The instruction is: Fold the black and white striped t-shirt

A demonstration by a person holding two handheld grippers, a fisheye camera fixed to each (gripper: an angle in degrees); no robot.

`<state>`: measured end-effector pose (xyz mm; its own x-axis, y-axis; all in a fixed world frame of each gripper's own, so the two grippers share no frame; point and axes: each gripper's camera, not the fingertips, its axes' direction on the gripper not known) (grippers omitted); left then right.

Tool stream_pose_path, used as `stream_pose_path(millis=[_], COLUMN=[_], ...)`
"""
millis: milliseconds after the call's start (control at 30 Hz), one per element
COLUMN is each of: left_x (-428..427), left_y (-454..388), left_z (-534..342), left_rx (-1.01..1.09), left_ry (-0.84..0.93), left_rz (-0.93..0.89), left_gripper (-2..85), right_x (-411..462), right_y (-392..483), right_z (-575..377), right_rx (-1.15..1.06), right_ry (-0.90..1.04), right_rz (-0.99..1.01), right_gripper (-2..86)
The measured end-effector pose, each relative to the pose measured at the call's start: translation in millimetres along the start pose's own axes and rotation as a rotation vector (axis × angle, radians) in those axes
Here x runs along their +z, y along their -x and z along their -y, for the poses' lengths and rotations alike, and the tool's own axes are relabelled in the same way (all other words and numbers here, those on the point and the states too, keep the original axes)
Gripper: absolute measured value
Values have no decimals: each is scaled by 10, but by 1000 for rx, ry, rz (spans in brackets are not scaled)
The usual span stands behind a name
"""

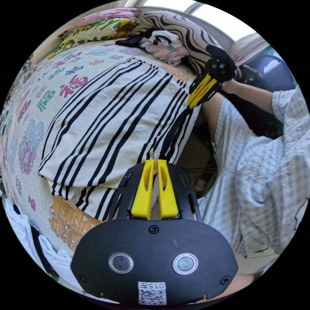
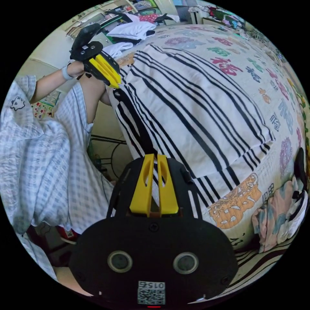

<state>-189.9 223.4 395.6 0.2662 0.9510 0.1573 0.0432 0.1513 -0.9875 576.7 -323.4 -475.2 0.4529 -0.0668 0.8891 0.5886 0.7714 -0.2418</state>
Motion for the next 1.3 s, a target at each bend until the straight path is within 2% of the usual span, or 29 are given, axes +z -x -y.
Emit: stream_pose_path(millis=[67, 200, 233, 300, 367, 467, 567, 700, 767, 833, 900, 967, 1000, 1067, 1133, 1233, 1300], left_x=[-298, -1367, -1661, -2035, -2233, -2175, -1674, -911, -759, -816, -912, -996, -1063, -1104, -941, -1013, -1191], left_y=[177, 1087, 1418, 1865, 2145, 2152, 2039, 1934, 1901, 1906, 1948, 1999, 2035, 2096, 2258, 2353, 2360], left_z=[44, 653, 890, 1117, 1136, 734, 2, -1221, -1598, -1851, -1872, -1910, -1986, -2098, -2036, -2043, -2120], left_rx=[2, 15, -31, -169, -307, -345, -456, -759, -861, -931, -920, -942, -960, -956, -908, -873, -833], left_ry=[-51, -193, -236, -366, -445, -512, -363, -173, -166, -258, -227, -153, -170, -297, -311, -377, -444], left_rz=[6, 179, 301, 410, 426, 320, 276, 23, -79, -140, -120, -14, 14, -58, -250, -365, -431], left_gripper=[5, 13, 20, 38, 56, 68, 87, 116, 121, 126, 129, 129, 126, 115, 88, 52, 48], right_x=[-258, -1352, -1532, -2111, -2298, -2280, -1877, -1136, -936, -830, -903, -954, -995, -1064, -1116, -1243, -1448], right_y=[-125, -860, -1001, -1568, -1943, -2107, -2011, -1867, -1839, -1821, -1826, -1872, -1903, -1944, -1994, -2098, -2132], right_z=[11, 386, 485, 846, 981, 721, 70, -1058, -1435, -1650, -1763, -1747, -1726, -1710, -1721, -1813, -1964], right_rx=[21, 69, 84, 174, 280, 297, 345, 636, 749, 804, 842, 842, 838, 834, 833, 833, 834], right_ry=[-53, -249, -286, -452, -475, -489, -401, -180, -171, -177, -249, -220, -188, -133, -92, -96, -170], right_rz=[-22, -176, -199, -259, -206, -55, 62, 123, 229, 326, 340, 326, 305, 250, 215, 295, 390], right_gripper=[10, 16, 18, 36, 60, 86, 116, 134, 136, 137, 136, 130, 109, 66, 31, 6, 0])
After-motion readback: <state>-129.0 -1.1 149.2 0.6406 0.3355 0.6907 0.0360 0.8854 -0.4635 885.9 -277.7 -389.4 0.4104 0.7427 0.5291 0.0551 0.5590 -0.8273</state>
